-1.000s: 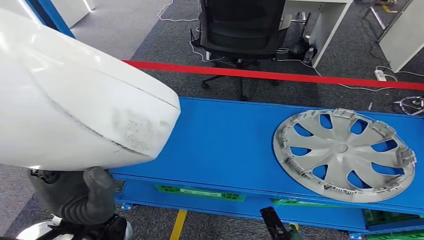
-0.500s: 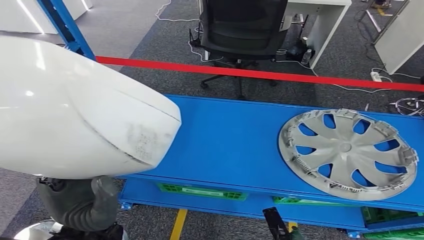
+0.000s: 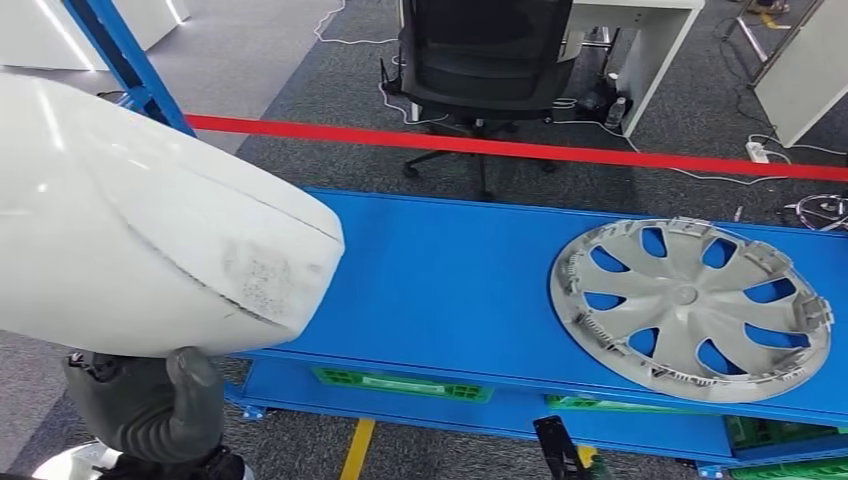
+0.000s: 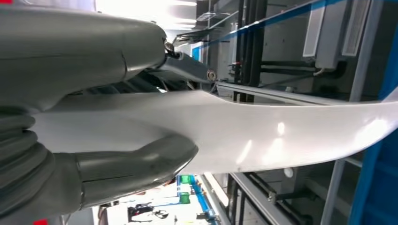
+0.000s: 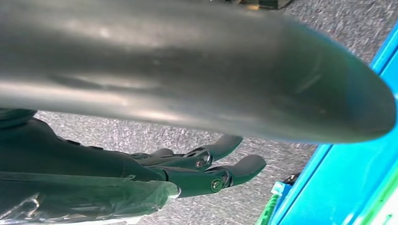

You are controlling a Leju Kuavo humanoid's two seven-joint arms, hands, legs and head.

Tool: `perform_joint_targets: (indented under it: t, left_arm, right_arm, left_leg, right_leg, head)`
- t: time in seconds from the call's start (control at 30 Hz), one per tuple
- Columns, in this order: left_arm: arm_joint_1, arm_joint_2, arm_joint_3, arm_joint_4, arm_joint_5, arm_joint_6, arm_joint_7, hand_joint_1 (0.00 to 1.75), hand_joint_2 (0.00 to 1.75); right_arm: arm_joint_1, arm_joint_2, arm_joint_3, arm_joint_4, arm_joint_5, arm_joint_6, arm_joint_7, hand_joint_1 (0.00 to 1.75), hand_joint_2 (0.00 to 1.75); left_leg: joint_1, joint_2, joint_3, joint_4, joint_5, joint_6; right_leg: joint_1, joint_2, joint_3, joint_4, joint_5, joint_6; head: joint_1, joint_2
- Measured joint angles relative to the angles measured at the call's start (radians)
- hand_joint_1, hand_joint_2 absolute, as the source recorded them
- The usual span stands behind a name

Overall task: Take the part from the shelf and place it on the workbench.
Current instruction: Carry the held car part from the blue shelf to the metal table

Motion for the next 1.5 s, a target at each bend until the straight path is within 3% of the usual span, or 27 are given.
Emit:
perform_joint_targets:
  t: [0.07, 0.13, 0.2, 0.23, 0.27, 0.33, 0.37, 0.43, 0.53, 0.6, 0.67, 0.7, 0.73, 0.77, 0.8, 0.87, 0.93, 1.03, 1.1, 1.17, 1.2, 1.23, 1.27, 1.33, 1.4, 1.5]
  left_arm:
    - [0.000, 0.000, 0.001, -0.004, 0.000, -0.004, 0.000, 1.75, 1.75]
    - [0.001, 0.001, 0.002, -0.005, 0.003, -0.011, 0.000, 1.75, 1.75]
    - [0.003, 0.003, 0.002, -0.005, 0.003, -0.015, 0.000, 1.75, 1.75]
    - [0.004, 0.003, 0.003, -0.005, 0.004, -0.015, 0.000, 1.75, 1.75]
    - [0.004, 0.003, 0.003, -0.005, 0.004, -0.016, 0.000, 1.75, 1.75]
    - [0.004, 0.003, 0.003, -0.005, 0.005, -0.018, 0.000, 1.75, 1.75]
    - [0.004, 0.003, 0.003, -0.005, 0.006, -0.021, 0.000, 1.75, 1.75]
    - [0.004, 0.003, 0.004, -0.005, 0.009, -0.027, 0.000, 1.75, 1.75]
    - [0.005, 0.002, 0.004, -0.005, 0.014, -0.034, 0.000, 1.75, 1.75]
    - [0.005, 0.001, 0.005, -0.005, 0.015, -0.036, 0.000, 1.75, 1.75]
    - [0.005, 0.001, 0.005, -0.005, 0.017, -0.039, 0.000, 1.75, 1.75]
    - [0.005, 0.001, 0.005, -0.005, 0.019, -0.042, 0.000, 1.75, 1.75]
    - [0.005, 0.002, 0.005, -0.004, 0.020, -0.044, 0.000, 1.75, 1.75]
    - [0.005, 0.002, 0.005, -0.004, 0.021, -0.047, 0.000, 1.75, 1.75]
    - [0.005, 0.002, 0.005, -0.004, 0.022, -0.049, 0.000, 1.75, 1.75]
    - [0.005, 0.001, 0.005, -0.004, 0.022, -0.053, 0.000, 1.75, 1.75]
    - [0.004, 0.002, 0.004, -0.004, 0.022, -0.055, 0.000, 1.75, 1.75]
    - [0.003, 0.002, 0.004, -0.003, 0.025, -0.062, 0.000, 1.75, 1.75]
    - [0.000, 0.003, 0.003, -0.003, 0.030, -0.070, 0.000, 1.75, 1.75]
    - [-0.001, 0.005, 0.003, -0.002, 0.033, -0.074, 0.001, 1.75, 1.75]
    - [-0.001, 0.006, 0.003, -0.001, 0.034, -0.075, 0.002, 1.75, 1.75]
    - [-0.001, 0.007, 0.003, 0.000, 0.034, -0.075, 0.002, 1.75, 1.75]
    - [-0.002, 0.007, 0.003, 0.000, 0.034, -0.076, 0.002, 1.75, 1.75]
    - [-0.005, 0.007, 0.002, 0.000, 0.034, -0.077, 0.002, 1.75, 1.75]
    - [-0.009, 0.007, 0.000, 0.000, 0.032, -0.077, 0.002, 1.75, 1.75]
    - [-0.011, 0.006, -0.002, 0.000, 0.031, -0.077, 0.002, 1.75, 1.75]
  right_arm:
    - [-0.001, 0.000, -0.002, 0.000, 0.001, 0.000, 0.000, 0.00, 0.00]
    - [-0.001, 0.000, -0.006, 0.000, 0.001, -0.001, 0.000, 0.00, 0.00]
    - [0.000, 0.000, -0.009, 0.000, 0.001, -0.001, 0.000, 0.00, 0.00]
    - [0.000, 0.001, -0.010, 0.000, 0.001, -0.001, 0.000, 0.00, 0.00]
    - [0.000, 0.001, -0.011, 0.000, 0.001, -0.001, 0.000, 0.00, 0.00]
    - [0.000, 0.001, -0.013, 0.000, 0.001, -0.001, 0.000, 0.00, 0.00]
    - [0.000, 0.001, -0.014, 0.000, 0.001, -0.001, 0.000, 0.00, 0.00]
    - [0.000, 0.001, -0.015, 0.000, 0.001, -0.001, 0.000, 0.00, 0.00]
    - [0.000, 0.001, -0.016, 0.000, 0.001, -0.002, 0.000, 0.00, 0.00]
    - [0.000, 0.001, -0.016, 0.000, 0.001, -0.002, 0.000, 0.00, 0.00]
    - [0.001, 0.001, -0.017, 0.000, 0.001, -0.002, 0.000, 0.00, 0.00]
    - [0.002, 0.001, -0.017, 0.001, 0.001, -0.002, 0.000, 0.00, 0.00]
    - [0.002, 0.001, -0.018, 0.001, 0.001, -0.002, 0.000, 0.00, 0.00]
    - [0.002, 0.001, -0.019, 0.001, 0.001, -0.002, 0.000, 0.00, 0.00]
    - [0.002, 0.001, -0.021, 0.001, 0.001, -0.002, 0.000, 0.00, 0.00]
    - [-0.001, 0.003, -0.024, 0.001, 0.001, -0.002, -0.002, 0.00, 0.00]
    - [-0.002, 0.005, -0.026, 0.001, 0.001, -0.002, -0.003, 0.00, 0.00]
    - [0.000, 0.007, -0.032, 0.001, 0.001, -0.005, -0.003, 0.00, 0.00]
    - [-0.001, 0.007, -0.034, 0.001, 0.002, -0.005, -0.003, 0.00, 0.00]
    - [-0.002, 0.007, -0.036, 0.001, 0.003, -0.005, -0.003, 0.00, 0.00]
    - [-0.001, 0.007, -0.037, 0.001, 0.003, -0.005, -0.003, 0.00, 0.00]
    - [-0.001, 0.007, -0.038, 0.001, 0.004, -0.005, -0.003, 0.00, 0.00]
    - [-0.002, 0.007, -0.039, 0.001, 0.005, -0.005, -0.004, 0.00, 0.00]
    - [-0.002, 0.008, -0.040, 0.001, 0.007, -0.005, -0.004, 0.00, 0.00]
    - [-0.002, 0.008, -0.042, 0.001, 0.009, -0.005, -0.006, 0.00, 0.00]
    - [-0.002, 0.008, -0.043, 0.001, 0.011, -0.005, -0.006, 0.00, 0.00]
  left_leg:
    - [0.001, 0.001, -0.024, 0.054, -0.038, -0.011]
    - [0.002, 0.002, -0.083, 0.181, -0.104, -0.019]
    - [0.003, 0.002, -0.129, 0.276, -0.131, -0.022]
    - [0.004, 0.002, -0.128, 0.272, -0.117, -0.021]
    - [0.004, 0.003, -0.108, 0.231, -0.087, -0.021]
    - [0.006, 0.004, -0.040, 0.098, -0.025, -0.020]
    - [0.007, 0.003, -0.015, 0.046, -0.009, -0.016]
    - [0.005, 0.001, 0.002, 0.004, -0.007, -0.005]
    - [0.006, 0.001, 0.002, -0.001, -0.002, 0.017]
    - [0.008, 0.002, 0.004, -0.004, -0.001, 0.028]
    - [0.006, 0.003, 0.004, -0.003, -0.002, 0.032]
    - [0.006, 0.002, 0.005, -0.003, -0.003, 0.033]
    - [0.005, 0.002, 0.006, -0.003, -0.003, 0.033]
    - [0.005, 0.002, 0.008, -0.003, -0.004, 0.033]
    - [0.006, 0.001, 0.011, -0.003, -0.006, 0.031]
    - [0.003, 0.000, 0.014, 0.000, -0.010, 0.022]
    - [0.000, -0.001, 0.014, 0.000, -0.009, 0.010]
    - [0.003, 0.000, 0.009, 0.006, -0.015, -0.006]
    - [0.004, 0.002, -0.020, 0.076, -0.069, -0.015]
    - [0.004, 0.002, -0.075, 0.208, -0.140, -0.022]
    - [0.005, 0.002, -0.096, 0.258, -0.159, -0.023]
    - [0.005, 0.002, -0.100, 0.276, -0.160, -0.023]
    - [0.005, 0.003, -0.085, 0.255, -0.142, -0.022]
    - [0.004, 0.003, -0.008, 0.128, -0.084, -0.016]
    - [0.003, 0.002, 0.051, 0.017, -0.052, -0.008]
    - [-0.002, 0.001, 0.051, -0.010, -0.038, 0.013]
  right_leg:
    - [-0.004, -0.001, 0.000, -0.003, 0.004, -0.012]
    - [-0.005, -0.004, -0.001, -0.004, 0.004, -0.017]
    - [-0.005, -0.005, -0.002, -0.004, 0.004, -0.017]
    - [-0.005, -0.005, -0.002, -0.004, 0.004, -0.017]
    - [-0.006, -0.005, -0.002, -0.003, 0.004, -0.016]
    - [-0.005, -0.003, -0.001, -0.001, 0.003, -0.010]
    - [-0.003, -0.001, -0.002, 0.000, 0.003, -0.004]
    - [0.000, 0.000, -0.005, -0.002, 0.004, 0.009]
    - [-0.004, -0.001, -0.011, 0.008, -0.007, 0.025]
    - [-0.004, -0.003, -0.052, 0.097, -0.058, 0.030]
    - [-0.004, -0.003, -0.115, 0.233, -0.118, 0.033]
    - [-0.003, -0.003, -0.137, 0.276, -0.128, 0.033]
    - [-0.003, -0.003, -0.140, 0.282, -0.119, 0.033]
    - [-0.004, -0.003, -0.124, 0.245, -0.091, 0.032]
    - [-0.004, -0.003, -0.090, 0.176, -0.054, 0.031]
    - [-0.004, -0.002, -0.025, 0.046, -0.005, 0.026]
    - [-0.002, 0.000, -0.005, 0.004, 0.002, 0.018]
    - [-0.002, 0.001, -0.009, 0.001, 0.012, 0.000]
    - [-0.005, -0.001, -0.012, -0.002, 0.018, -0.009]
    - [-0.005, -0.004, -0.021, -0.002, 0.023, -0.014]
    - [-0.004, -0.005, -0.025, -0.002, 0.026, -0.016]
    - [-0.004, -0.006, -0.030, -0.002, 0.030, -0.015]
    - [-0.004, -0.006, -0.035, -0.002, 0.034, -0.014]
    - [-0.004, -0.004, -0.042, -0.002, 0.043, -0.009]
    - [-0.002, -0.003, -0.049, 0.000, 0.052, 0.001]
    - [-0.004, -0.003, -0.056, -0.009, 0.071, 0.020]
  head:
    - [-0.003, 0.000]
    - [-0.006, 0.000]
    - [-0.006, 0.000]
    - [-0.006, 0.000]
    - [-0.006, 0.000]
    - [-0.007, 0.000]
    - [-0.007, 0.000]
    - [-0.005, 0.000]
    - [-0.001, 0.000]
    - [0.002, 0.000]
    - [0.004, 0.000]
    - [0.004, 0.000]
    - [0.004, 0.000]
    - [0.004, 0.000]
    - [0.005, 0.000]
    - [0.004, 0.000]
    - [0.003, 0.000]
    - [0.001, 0.000]
    - [-0.002, 0.000]
    - [-0.004, 0.000]
    - [-0.004, 0.000]
    - [-0.004, 0.000]
    - [-0.004, 0.000]
    - [-0.004, 0.000]
    - [-0.003, 0.000]
    - [-0.002, 0.000]
